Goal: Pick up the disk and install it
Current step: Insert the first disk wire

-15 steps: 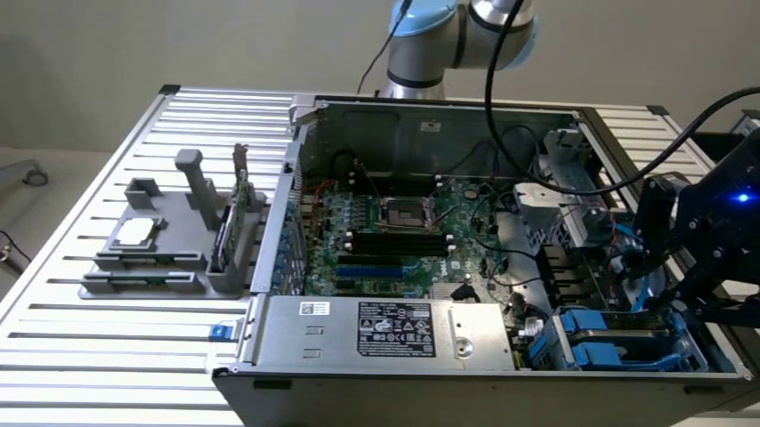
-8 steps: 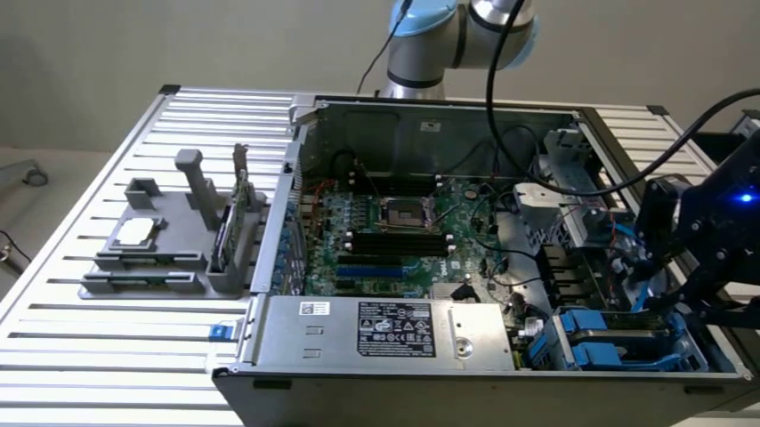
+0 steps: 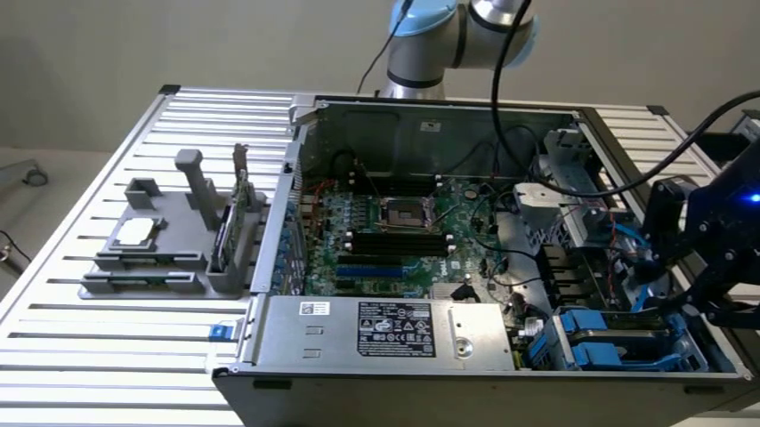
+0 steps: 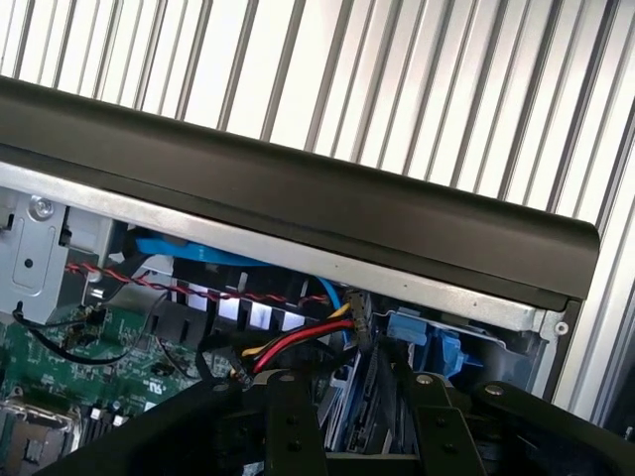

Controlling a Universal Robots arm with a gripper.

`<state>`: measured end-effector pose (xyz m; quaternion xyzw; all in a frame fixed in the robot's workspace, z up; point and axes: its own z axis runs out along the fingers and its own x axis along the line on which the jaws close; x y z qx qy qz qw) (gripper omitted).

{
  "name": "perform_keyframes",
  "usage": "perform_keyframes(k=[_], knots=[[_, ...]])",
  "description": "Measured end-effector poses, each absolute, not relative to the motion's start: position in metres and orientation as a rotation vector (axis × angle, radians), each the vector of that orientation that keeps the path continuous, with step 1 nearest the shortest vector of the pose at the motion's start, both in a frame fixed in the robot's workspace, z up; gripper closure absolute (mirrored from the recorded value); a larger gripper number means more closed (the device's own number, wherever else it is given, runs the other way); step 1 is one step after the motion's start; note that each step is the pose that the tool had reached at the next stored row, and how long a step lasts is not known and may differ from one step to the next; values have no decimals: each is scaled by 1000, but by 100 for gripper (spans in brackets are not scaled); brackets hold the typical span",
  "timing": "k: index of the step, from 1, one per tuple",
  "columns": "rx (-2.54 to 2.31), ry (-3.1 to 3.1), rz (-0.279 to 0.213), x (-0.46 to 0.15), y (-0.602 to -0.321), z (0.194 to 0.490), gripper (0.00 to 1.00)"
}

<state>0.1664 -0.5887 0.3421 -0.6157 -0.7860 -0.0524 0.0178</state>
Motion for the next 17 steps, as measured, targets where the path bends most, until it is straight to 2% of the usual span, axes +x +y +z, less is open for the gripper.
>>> perform_keyframes(k=[8, 17], knots=[[-1909, -2436, -148, 172, -589, 342, 61], [-1895, -2413, -103, 178, -589, 342, 61]])
